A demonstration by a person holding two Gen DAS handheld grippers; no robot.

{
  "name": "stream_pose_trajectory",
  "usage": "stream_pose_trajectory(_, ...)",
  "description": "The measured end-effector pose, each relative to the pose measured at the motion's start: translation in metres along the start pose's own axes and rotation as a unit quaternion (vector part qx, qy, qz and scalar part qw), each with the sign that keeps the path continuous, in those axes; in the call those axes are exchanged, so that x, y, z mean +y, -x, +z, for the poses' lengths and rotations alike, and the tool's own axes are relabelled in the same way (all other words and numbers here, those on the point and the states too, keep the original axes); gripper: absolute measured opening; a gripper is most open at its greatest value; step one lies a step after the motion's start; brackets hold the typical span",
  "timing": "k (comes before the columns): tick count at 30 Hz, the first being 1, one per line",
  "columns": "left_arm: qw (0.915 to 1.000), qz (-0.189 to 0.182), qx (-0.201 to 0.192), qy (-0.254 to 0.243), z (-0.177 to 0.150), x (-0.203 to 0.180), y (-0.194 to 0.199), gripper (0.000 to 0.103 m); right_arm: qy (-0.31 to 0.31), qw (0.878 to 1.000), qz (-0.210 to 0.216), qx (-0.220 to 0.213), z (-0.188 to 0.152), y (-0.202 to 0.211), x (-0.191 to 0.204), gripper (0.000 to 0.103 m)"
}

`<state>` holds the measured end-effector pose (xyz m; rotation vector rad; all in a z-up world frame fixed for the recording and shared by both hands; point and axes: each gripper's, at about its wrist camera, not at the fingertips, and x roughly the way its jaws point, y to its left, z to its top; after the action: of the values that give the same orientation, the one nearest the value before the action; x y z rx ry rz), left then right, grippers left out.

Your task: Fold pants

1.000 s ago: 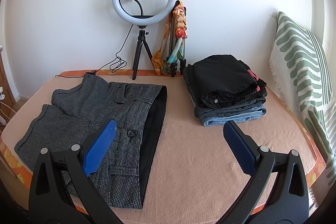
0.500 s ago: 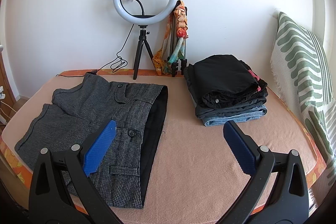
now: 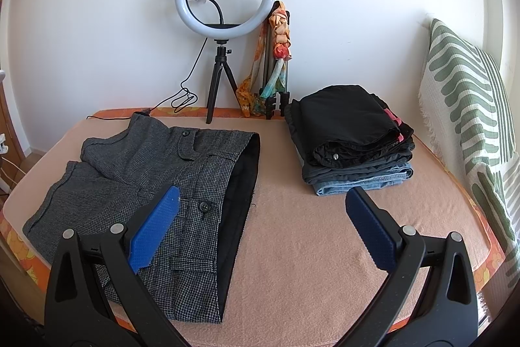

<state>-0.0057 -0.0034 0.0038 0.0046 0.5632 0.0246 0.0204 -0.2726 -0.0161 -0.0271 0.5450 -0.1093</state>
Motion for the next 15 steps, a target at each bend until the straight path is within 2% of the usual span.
stream_pose_trajectory(15,1.0000,0.003,0.002,-0.002,-0.0001,-0.0032,-0.0001,0.103,0.000,1.000,0.000,0.001,-0.0005,-0.0005,0.0019,0.103)
